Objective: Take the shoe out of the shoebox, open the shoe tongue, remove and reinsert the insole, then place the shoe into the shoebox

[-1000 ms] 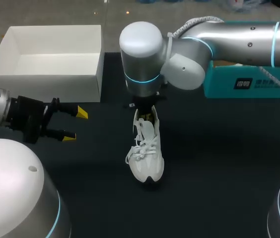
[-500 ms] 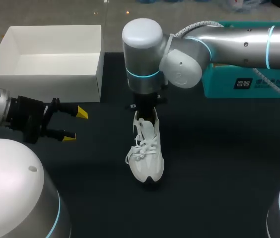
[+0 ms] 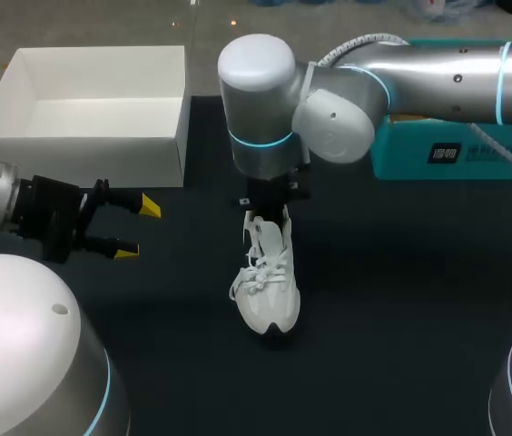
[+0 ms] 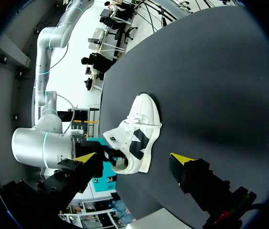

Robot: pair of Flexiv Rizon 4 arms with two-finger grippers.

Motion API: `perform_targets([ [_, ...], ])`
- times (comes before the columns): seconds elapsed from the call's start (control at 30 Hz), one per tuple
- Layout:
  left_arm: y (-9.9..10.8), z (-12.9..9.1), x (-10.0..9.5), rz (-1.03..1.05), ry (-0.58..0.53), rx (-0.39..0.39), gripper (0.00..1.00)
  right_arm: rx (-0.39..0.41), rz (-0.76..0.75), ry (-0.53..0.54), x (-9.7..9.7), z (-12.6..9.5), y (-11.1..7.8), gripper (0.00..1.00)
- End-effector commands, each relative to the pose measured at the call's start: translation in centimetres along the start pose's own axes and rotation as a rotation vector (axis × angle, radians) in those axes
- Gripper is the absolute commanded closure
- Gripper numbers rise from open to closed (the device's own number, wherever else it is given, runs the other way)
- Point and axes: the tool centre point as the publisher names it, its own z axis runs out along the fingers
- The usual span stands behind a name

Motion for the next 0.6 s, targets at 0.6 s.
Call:
perform_targets([
  [0.6,-0.1,0.0,-0.1,0.0,0.005,-0.001,0.0,-0.087,0.005,0.033,-0.2,-2.6,-0.1,1.0],
])
